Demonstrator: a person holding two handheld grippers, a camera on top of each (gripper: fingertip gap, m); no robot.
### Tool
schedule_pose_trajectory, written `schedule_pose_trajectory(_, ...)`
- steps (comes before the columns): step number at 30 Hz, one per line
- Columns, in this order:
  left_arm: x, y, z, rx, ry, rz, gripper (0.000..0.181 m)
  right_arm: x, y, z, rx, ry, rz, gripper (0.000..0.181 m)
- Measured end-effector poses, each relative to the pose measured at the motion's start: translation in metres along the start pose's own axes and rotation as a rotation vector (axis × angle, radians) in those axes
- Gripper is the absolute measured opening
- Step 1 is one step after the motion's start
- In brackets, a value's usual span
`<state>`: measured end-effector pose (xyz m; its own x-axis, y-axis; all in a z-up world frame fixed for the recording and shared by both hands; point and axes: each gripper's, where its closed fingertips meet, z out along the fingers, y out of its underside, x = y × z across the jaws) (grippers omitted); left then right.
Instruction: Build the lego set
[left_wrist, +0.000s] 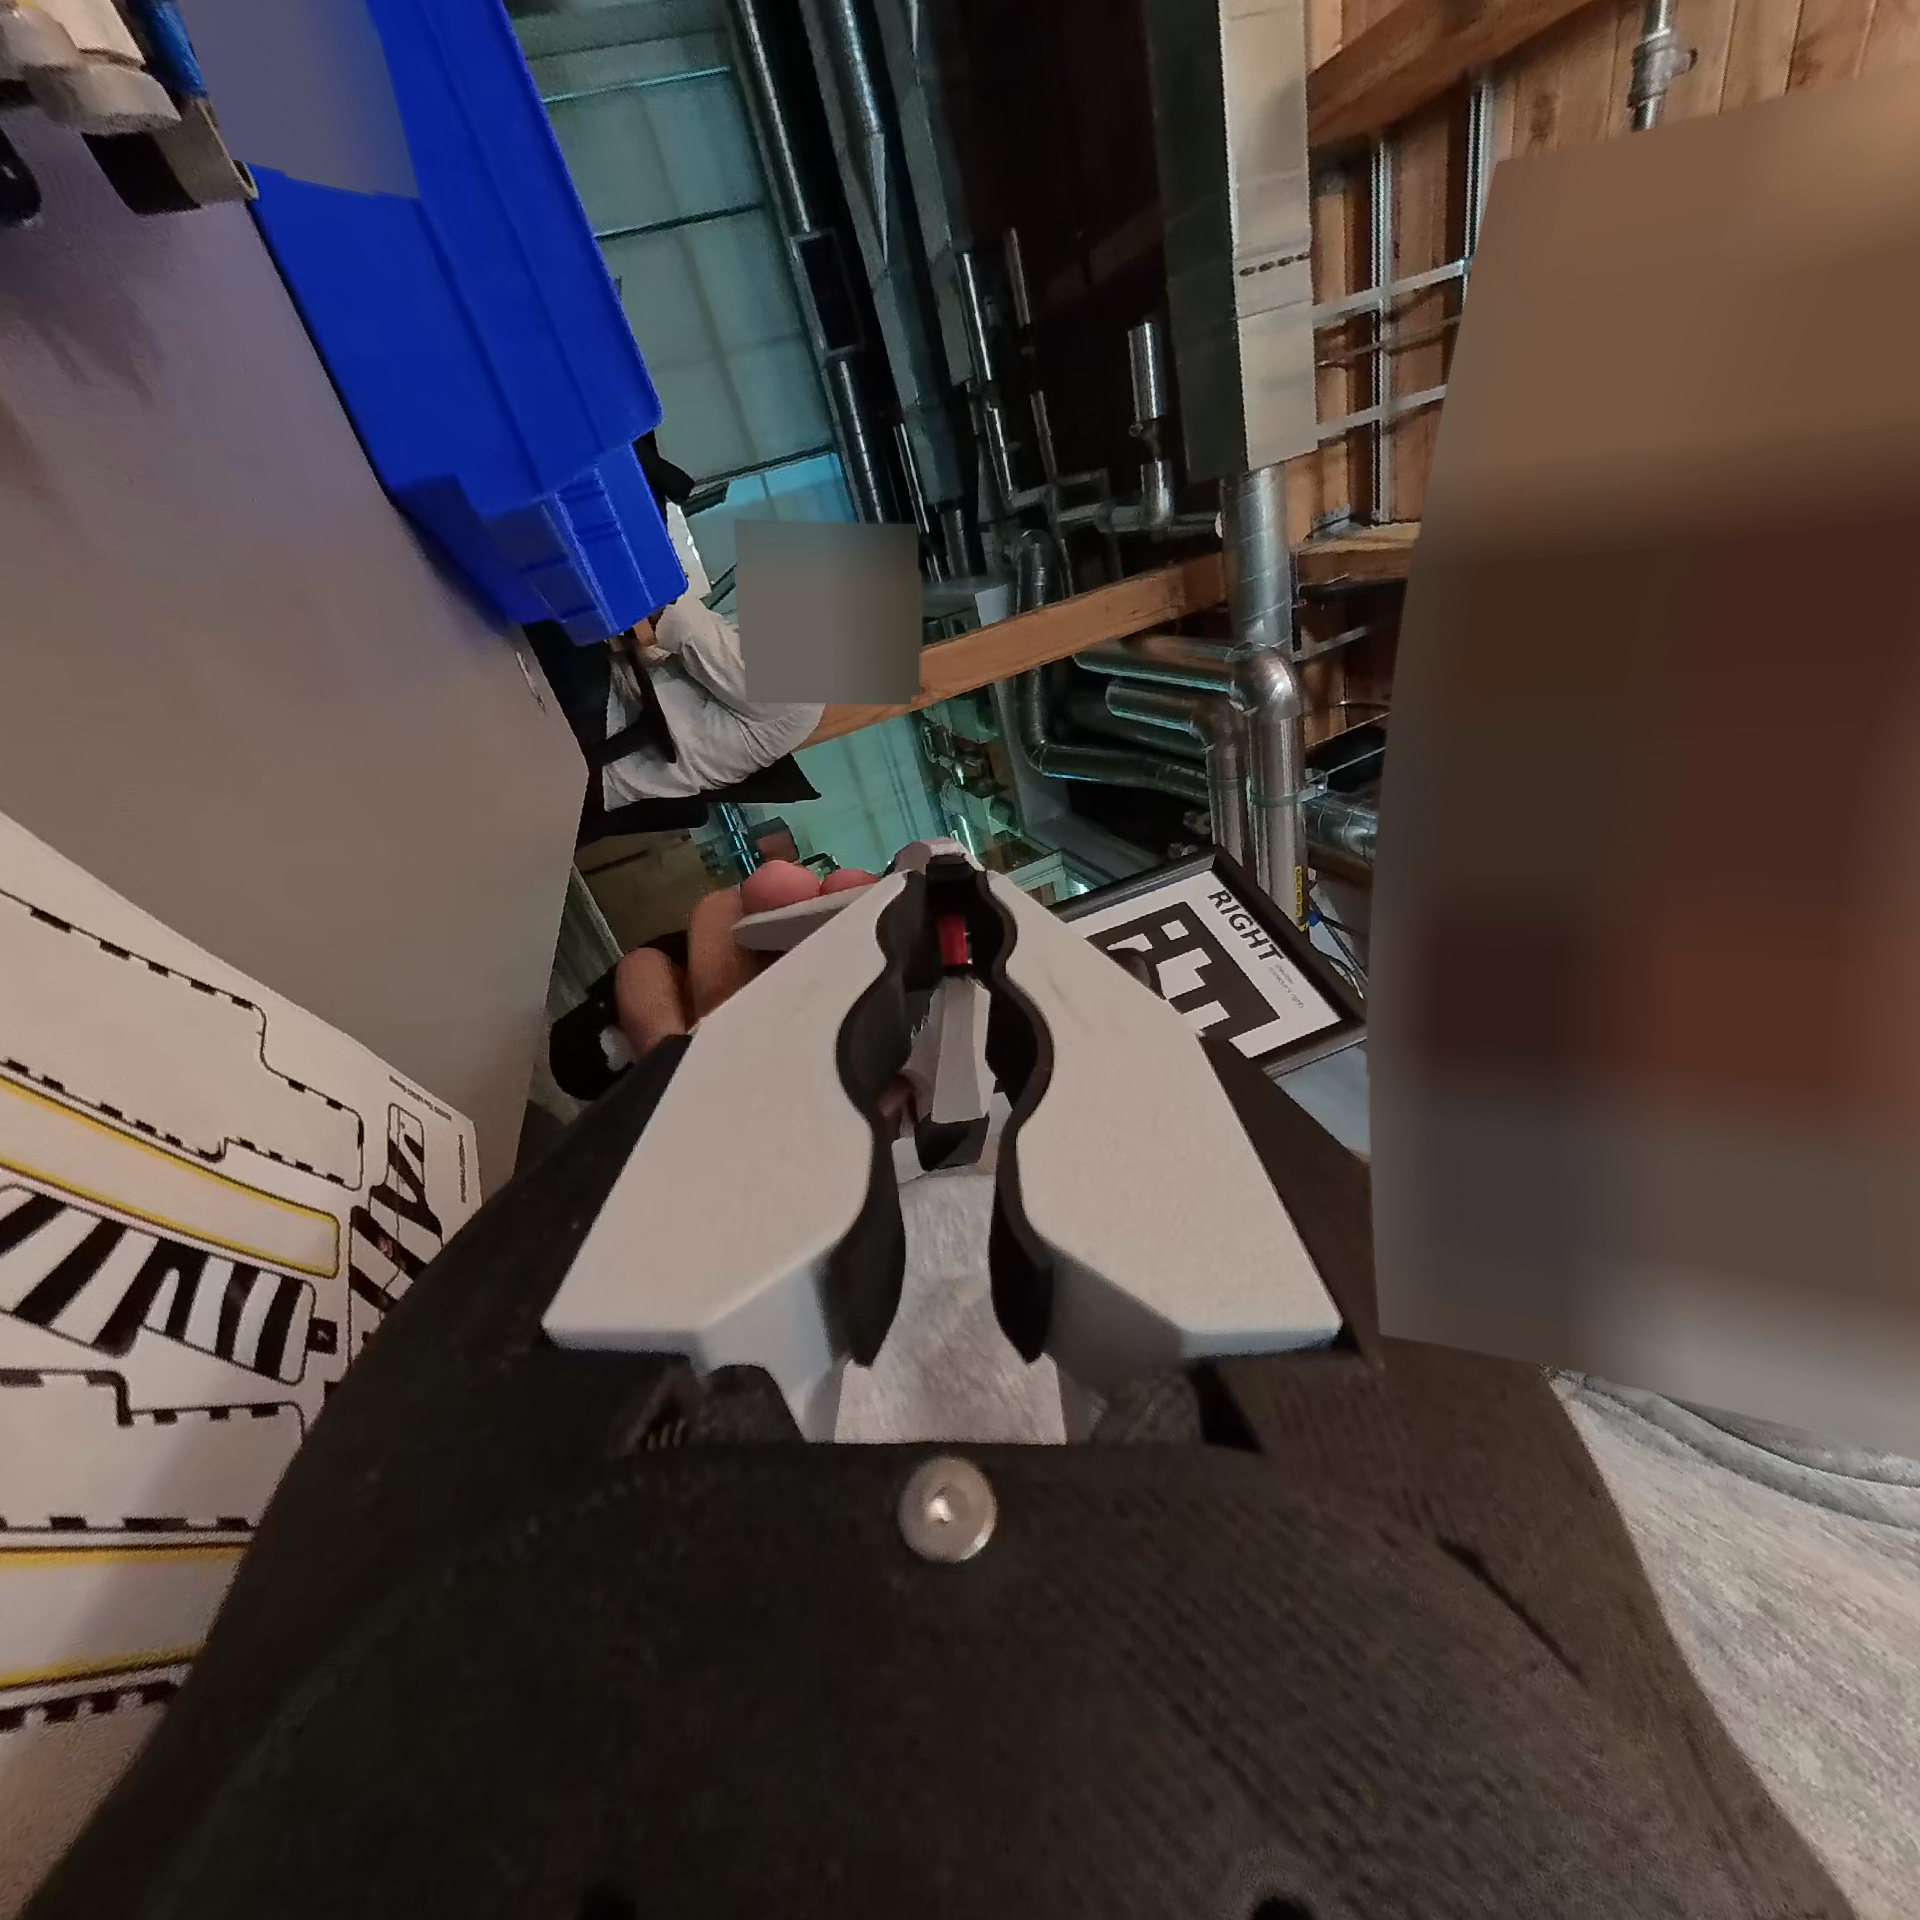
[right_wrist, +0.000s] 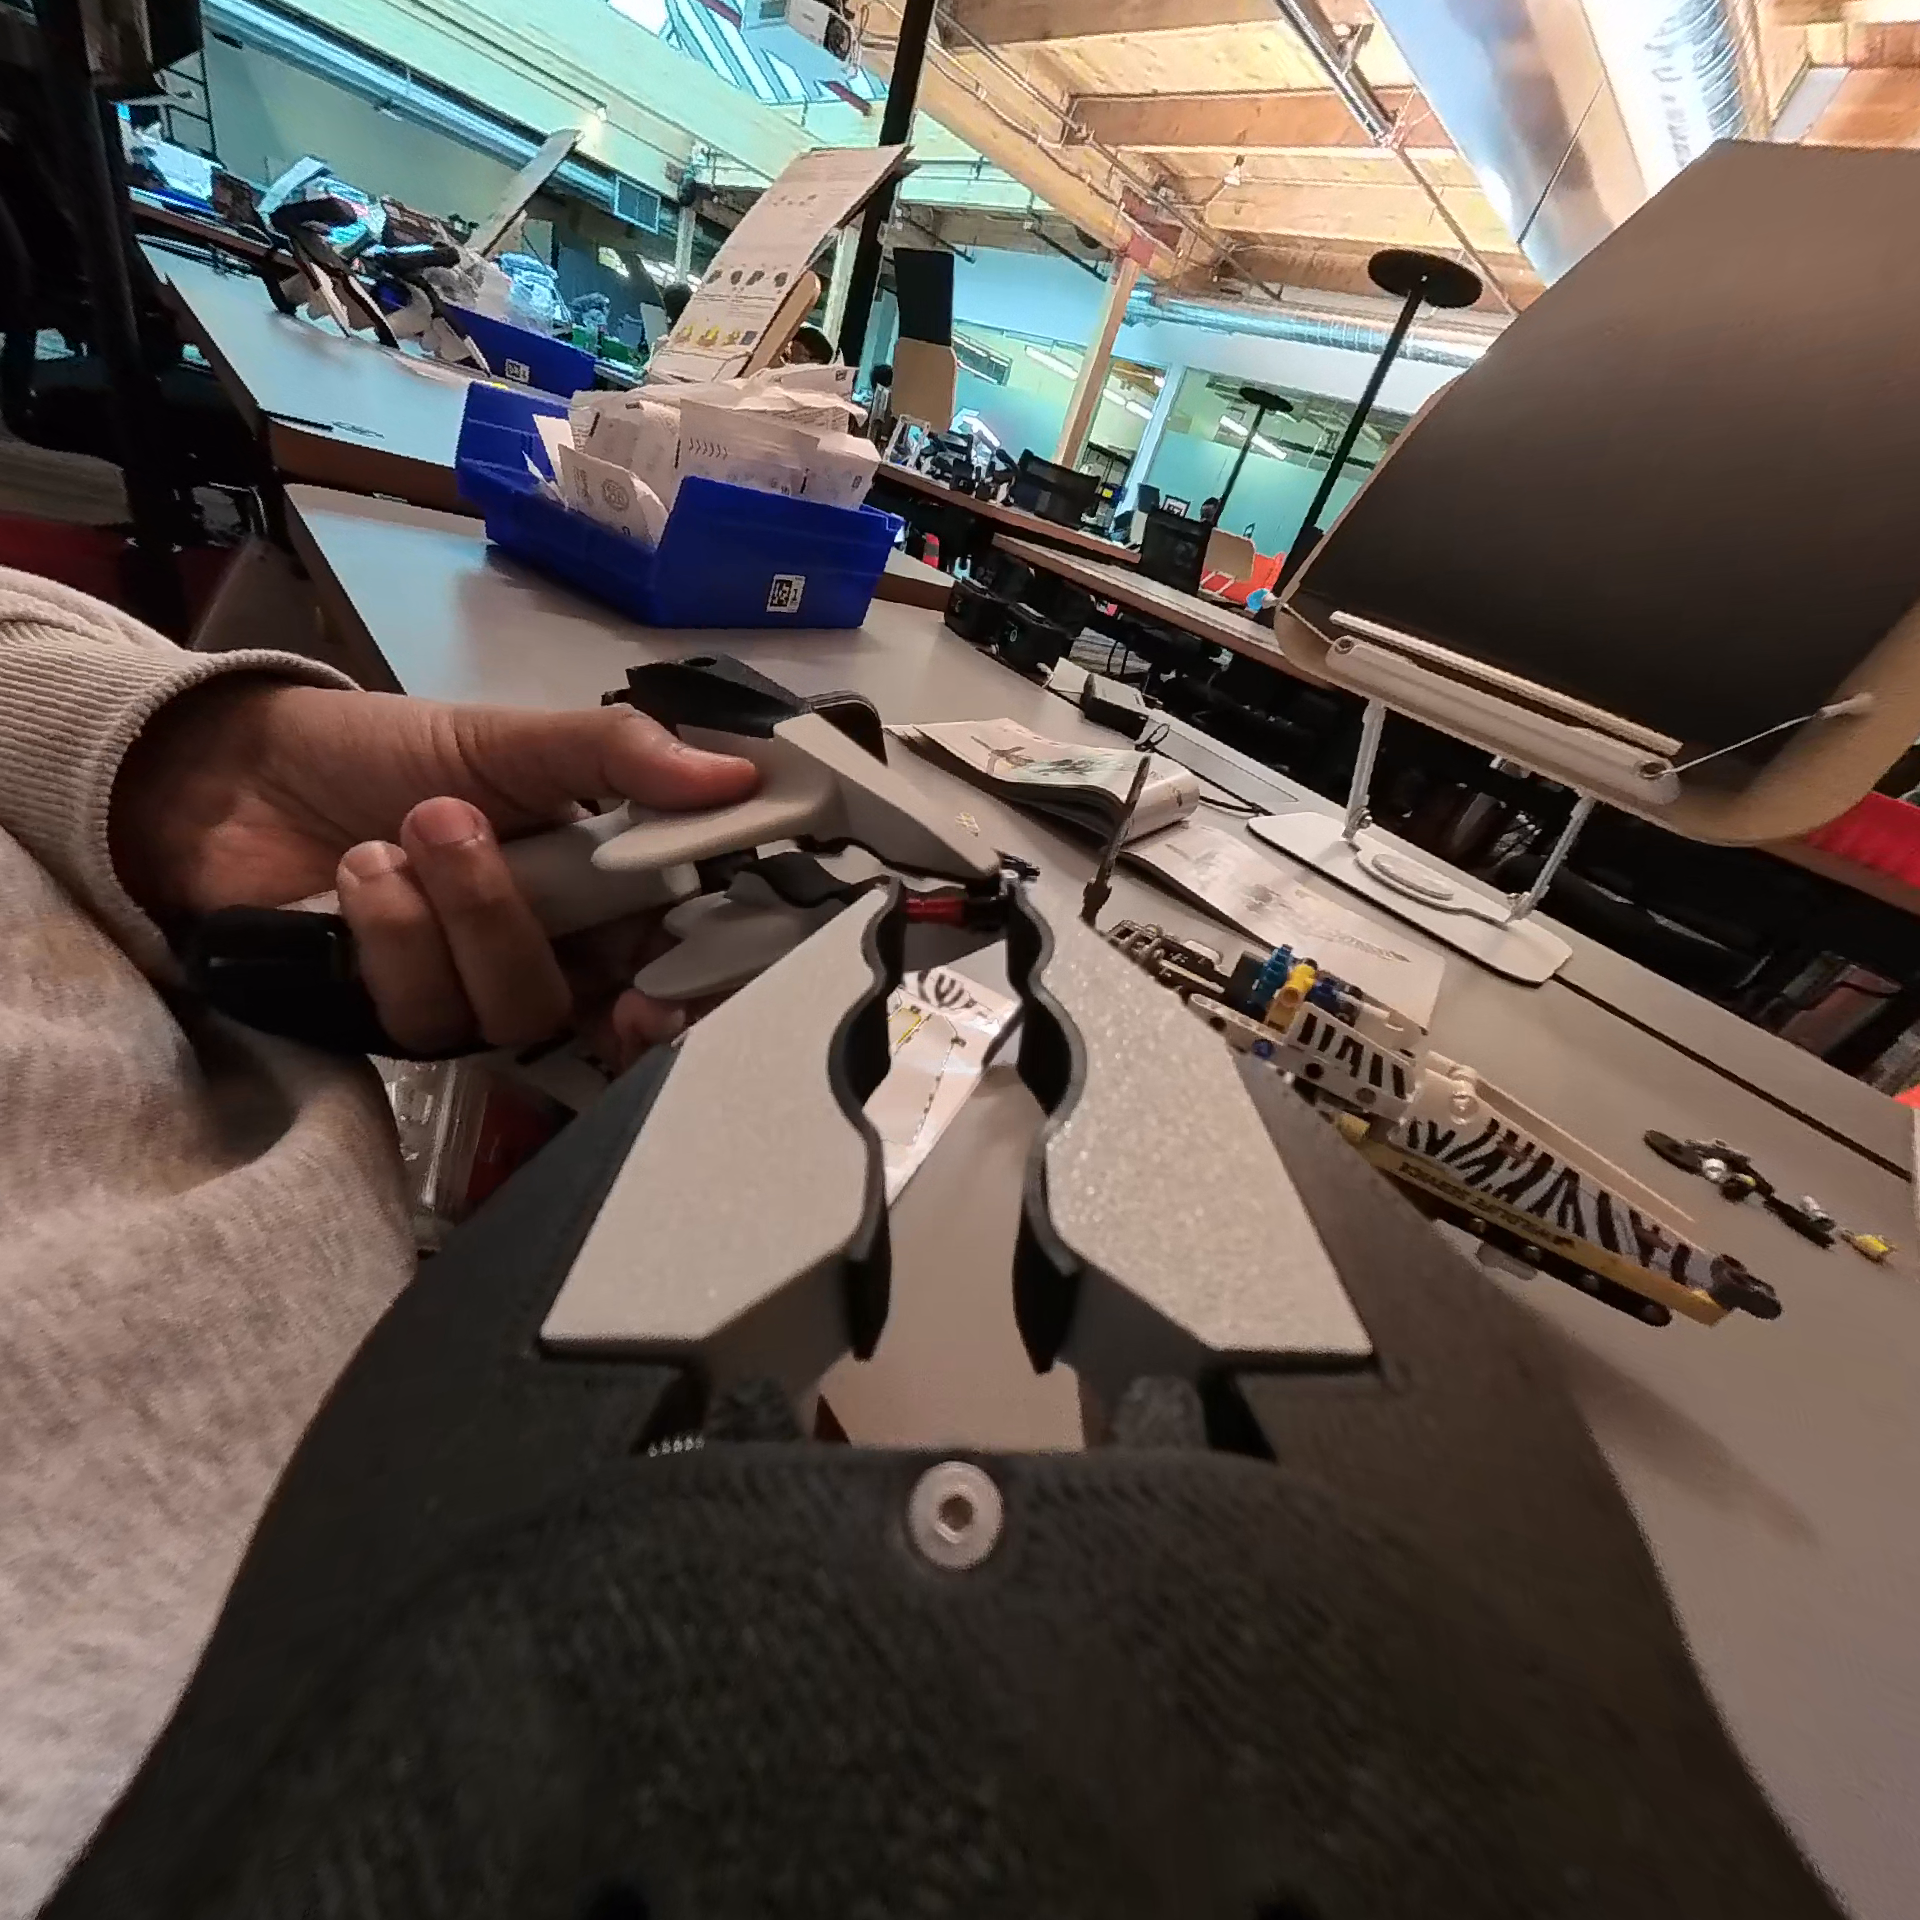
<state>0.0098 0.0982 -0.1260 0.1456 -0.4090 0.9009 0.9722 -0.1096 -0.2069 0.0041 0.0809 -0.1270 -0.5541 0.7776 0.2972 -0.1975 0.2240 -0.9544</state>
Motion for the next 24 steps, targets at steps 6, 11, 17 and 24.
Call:
schedule_pose_trajectory(6, 0.0009, -0.0007, -0.0003, 0.003, 0.008, -0.002, 0.005, -0.0011, -0.0004, 0.0003, -0.018, -0.009, 0.036, 0.017)
schedule_pose_trajectory(11, 0.0002, 0.0007, -0.0002, -0.005, 0.003, 0.004, 0.005, -0.0028, -0.0003, -0.0013, -0.038, -0.014, 0.040, 0.017)
schedule_pose_trajectory(17, -0.0005, 0.0016, -0.0002, -0.012, 0.003, -0.003, 0.004, -0.0043, -0.0002, -0.0026, -0.073, -0.009, 0.075, 0.017)
schedule_pose_trajectory(24, -0.0017, -0.0002, -0.0006, -0.001, -0.006, -0.007, 0.004, -0.0030, 0.0003, -0.0014, -0.055, -0.015, 0.117, 0.017)
